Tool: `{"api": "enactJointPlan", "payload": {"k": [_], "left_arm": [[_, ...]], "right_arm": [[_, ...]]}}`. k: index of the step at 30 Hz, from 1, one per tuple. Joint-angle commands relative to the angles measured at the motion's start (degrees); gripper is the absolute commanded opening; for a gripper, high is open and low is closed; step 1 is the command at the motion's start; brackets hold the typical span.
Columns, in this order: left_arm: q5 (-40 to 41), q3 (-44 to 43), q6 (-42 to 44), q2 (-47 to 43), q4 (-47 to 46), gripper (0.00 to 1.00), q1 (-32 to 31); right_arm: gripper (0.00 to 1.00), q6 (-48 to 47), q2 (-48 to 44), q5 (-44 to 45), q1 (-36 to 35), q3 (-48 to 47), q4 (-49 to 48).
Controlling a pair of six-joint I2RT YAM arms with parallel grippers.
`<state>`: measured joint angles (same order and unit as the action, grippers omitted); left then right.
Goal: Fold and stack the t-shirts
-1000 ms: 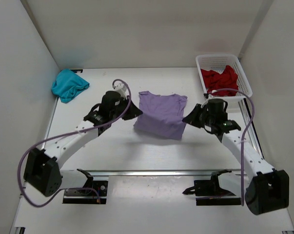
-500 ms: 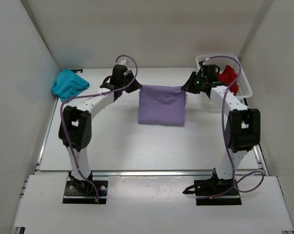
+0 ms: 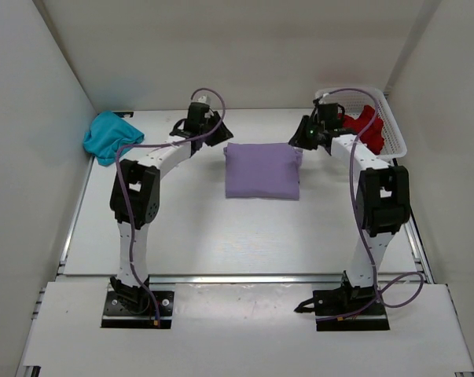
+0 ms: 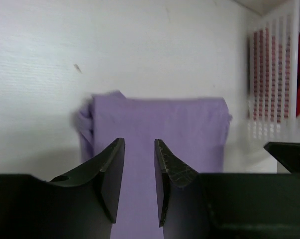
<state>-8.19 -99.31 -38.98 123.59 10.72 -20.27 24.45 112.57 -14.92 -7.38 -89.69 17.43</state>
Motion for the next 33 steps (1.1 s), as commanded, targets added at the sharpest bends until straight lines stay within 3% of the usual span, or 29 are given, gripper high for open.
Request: {"api": "enactJointPlan", "payload": {"k": [1, 4, 10, 14, 22, 28, 31, 33], "left_arm": [[-2.01, 9.87, -1.09, -6.6, -6.39, 0.4, -5.47], [-3.15, 22.27, -3.72, -9.32, -13.24, 0.38, -7.32], [-4.39, 41.54, -8.12, -15.22, -23.37, 0.36, -8.11], [-5.34, 48.13, -9.18, -16.62, -26.0, 0.33, -8.56], [-3.85, 58.6, -8.65, -28.91, -25.3, 0.34, -9.43], [-0.97, 60.64, -4.37, -36.93, -20.5, 0.45, -8.29], [0.97, 58.53, -2.25, -34.92, -18.9, 0.53, -6.8], [2.73, 57.12, -1.1, -32.11, -17.5, 0.65, -6.19]], "right_arm": [[0.12, 2.7, -5.95, -1.33, -2.73, 9.58, -7.31], [0.03, 5.25, -8.59, -3.89, -4.04, 18.9, -12.15], [0.0, 7.89, -13.6, -1.44, -7.39, 35.34, -20.67], [0.0, 8.34, -14.93, -1.43, -6.34, 41.6, -23.58], [0.01, 8.34, -24.23, -5.2, -7.04, 52.6, -26.92], [0.25, 7.72, -34.42, -8.1, -7.04, 54.27, -27.36], [0.32, 7.63, -38.82, -6.88, -9.05, 55.5, -27.8], [0.34, 7.11, -40.58, -6.36, -10.02, 56.02, -27.37]]}}
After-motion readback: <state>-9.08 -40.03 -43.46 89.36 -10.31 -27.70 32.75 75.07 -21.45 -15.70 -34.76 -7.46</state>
